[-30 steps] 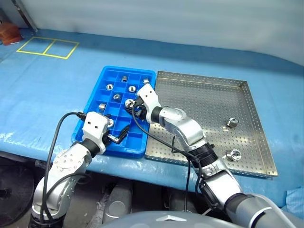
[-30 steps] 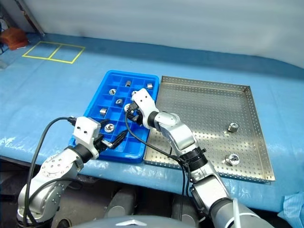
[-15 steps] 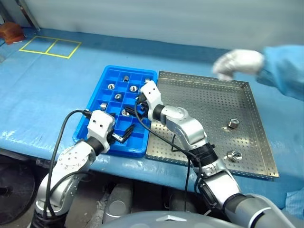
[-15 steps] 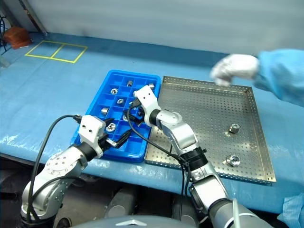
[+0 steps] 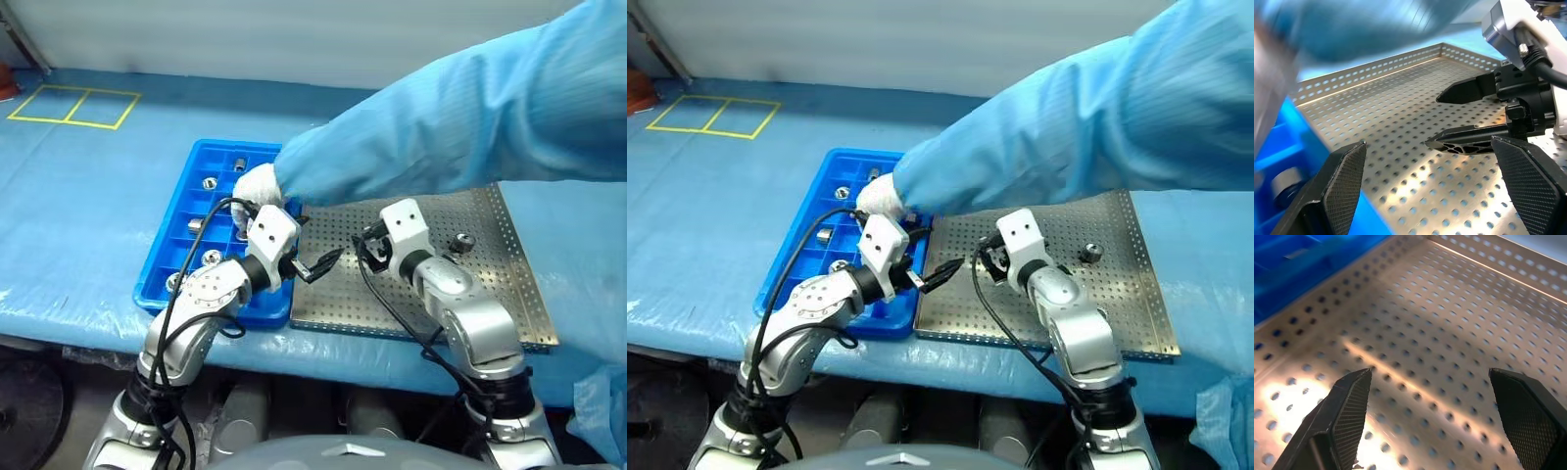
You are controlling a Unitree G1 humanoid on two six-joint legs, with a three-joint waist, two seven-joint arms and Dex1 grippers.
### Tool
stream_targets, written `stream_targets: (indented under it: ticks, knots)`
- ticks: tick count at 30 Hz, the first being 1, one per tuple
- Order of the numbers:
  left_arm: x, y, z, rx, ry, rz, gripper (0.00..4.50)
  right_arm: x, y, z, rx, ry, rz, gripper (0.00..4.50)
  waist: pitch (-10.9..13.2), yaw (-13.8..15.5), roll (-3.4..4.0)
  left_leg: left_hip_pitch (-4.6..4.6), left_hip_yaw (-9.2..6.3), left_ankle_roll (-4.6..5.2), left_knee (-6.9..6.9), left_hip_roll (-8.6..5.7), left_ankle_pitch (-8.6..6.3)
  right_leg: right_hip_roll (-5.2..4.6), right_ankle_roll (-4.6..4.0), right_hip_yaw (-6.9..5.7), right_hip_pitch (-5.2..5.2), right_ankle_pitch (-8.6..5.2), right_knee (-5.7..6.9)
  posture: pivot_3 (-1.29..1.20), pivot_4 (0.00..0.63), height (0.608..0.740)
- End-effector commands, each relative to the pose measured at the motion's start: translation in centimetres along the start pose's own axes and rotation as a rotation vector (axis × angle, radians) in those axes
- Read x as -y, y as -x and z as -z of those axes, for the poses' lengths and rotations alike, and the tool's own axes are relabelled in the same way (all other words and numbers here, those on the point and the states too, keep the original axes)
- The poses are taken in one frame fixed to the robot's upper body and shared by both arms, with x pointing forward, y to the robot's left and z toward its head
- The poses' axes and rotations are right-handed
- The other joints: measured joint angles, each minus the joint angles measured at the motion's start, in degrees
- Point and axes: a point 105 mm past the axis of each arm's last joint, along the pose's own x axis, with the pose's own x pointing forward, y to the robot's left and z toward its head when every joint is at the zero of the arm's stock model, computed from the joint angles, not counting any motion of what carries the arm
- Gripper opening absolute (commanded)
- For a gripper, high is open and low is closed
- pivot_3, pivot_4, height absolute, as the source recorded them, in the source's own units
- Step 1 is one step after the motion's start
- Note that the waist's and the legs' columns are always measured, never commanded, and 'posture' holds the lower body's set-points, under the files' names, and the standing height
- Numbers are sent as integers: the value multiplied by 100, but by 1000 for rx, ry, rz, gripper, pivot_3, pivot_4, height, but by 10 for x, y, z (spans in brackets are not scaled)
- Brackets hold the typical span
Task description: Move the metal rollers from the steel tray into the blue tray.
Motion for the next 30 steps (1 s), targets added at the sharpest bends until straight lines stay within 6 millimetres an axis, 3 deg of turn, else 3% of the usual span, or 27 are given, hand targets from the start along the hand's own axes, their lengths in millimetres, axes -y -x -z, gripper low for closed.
stream_targets:
  ticks: [1,8,14,30]
  knots:
    - [5,-4,-9,40,-31,46,4460,15,13,-2,3,12,107,4057,0,-90,0,0,1,0,2,0,0,0,1,1,0,1,0,89,150,740]
    - [11,-9,-9,48,-33,79,4460,39,33,25,-108,-76,276,4057,0,-234,0,0,0,0,9,-2,0,0,4,2,2,1,7,44,150,740]
    - [15,-10,-5,47,-21,84,4460,59,54,32,-161,-89,396,4057,0,-278,0,5,5,1,12,-4,0,0,10,10,3,4,9,50,150,740]
    - [18,-8,-2,39,-16,72,4460,72,84,62,-334,-325,539,4057,-1,-264,2,7,3,1,13,-3,1,3,8,11,3,2,15,68,150,740]
